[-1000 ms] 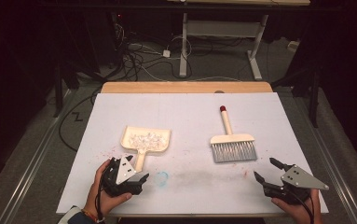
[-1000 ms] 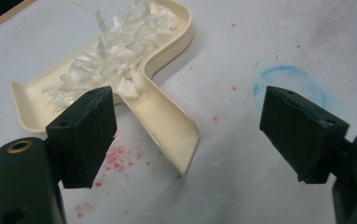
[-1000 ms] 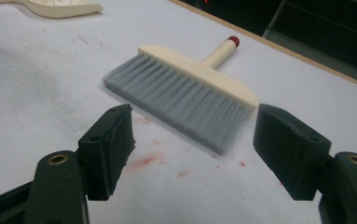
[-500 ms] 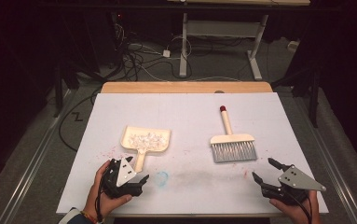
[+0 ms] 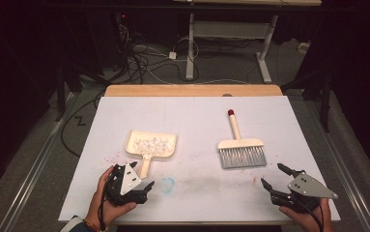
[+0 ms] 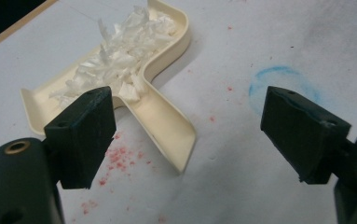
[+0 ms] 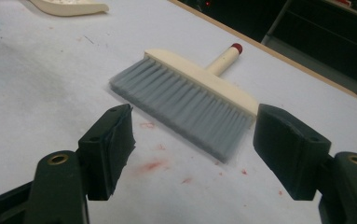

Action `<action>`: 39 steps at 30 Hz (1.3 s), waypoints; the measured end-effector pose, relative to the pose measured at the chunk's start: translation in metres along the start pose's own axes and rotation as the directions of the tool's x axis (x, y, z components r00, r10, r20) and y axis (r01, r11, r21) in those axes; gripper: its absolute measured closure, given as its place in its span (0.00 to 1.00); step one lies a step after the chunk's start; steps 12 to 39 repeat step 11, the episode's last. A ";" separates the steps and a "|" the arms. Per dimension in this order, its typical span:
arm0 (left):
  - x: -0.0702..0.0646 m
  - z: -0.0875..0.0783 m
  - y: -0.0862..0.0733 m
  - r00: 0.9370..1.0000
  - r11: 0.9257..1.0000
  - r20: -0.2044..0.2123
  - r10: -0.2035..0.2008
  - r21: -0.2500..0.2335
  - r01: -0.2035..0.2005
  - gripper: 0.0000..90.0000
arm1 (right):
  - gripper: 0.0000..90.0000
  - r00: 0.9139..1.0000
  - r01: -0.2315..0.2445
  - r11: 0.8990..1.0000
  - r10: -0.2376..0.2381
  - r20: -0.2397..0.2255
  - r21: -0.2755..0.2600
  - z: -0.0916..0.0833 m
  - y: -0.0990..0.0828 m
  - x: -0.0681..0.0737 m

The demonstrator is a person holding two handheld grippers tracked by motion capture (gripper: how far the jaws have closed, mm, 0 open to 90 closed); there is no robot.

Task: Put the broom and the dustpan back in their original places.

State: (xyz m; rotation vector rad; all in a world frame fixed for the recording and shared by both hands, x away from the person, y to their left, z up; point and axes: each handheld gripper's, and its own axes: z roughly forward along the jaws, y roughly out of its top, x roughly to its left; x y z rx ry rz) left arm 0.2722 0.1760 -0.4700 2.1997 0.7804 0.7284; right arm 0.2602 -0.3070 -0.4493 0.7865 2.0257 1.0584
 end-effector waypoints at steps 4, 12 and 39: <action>-0.001 0.002 0.002 1.000 1.000 0.002 0.008 -0.003 -0.008 0.19 | 0.33 1.000 0.012 1.000 -0.012 0.009 0.009 -0.001 0.000 -0.001; -0.003 0.005 0.008 1.000 1.000 0.003 0.015 -0.005 -0.015 0.19 | 0.33 1.000 0.019 1.000 -0.020 0.017 0.024 0.000 -0.001 -0.002; -0.003 0.005 0.008 1.000 1.000 0.003 0.015 -0.005 -0.015 0.19 | 0.33 1.000 0.019 1.000 -0.020 0.017 0.024 0.000 -0.001 -0.002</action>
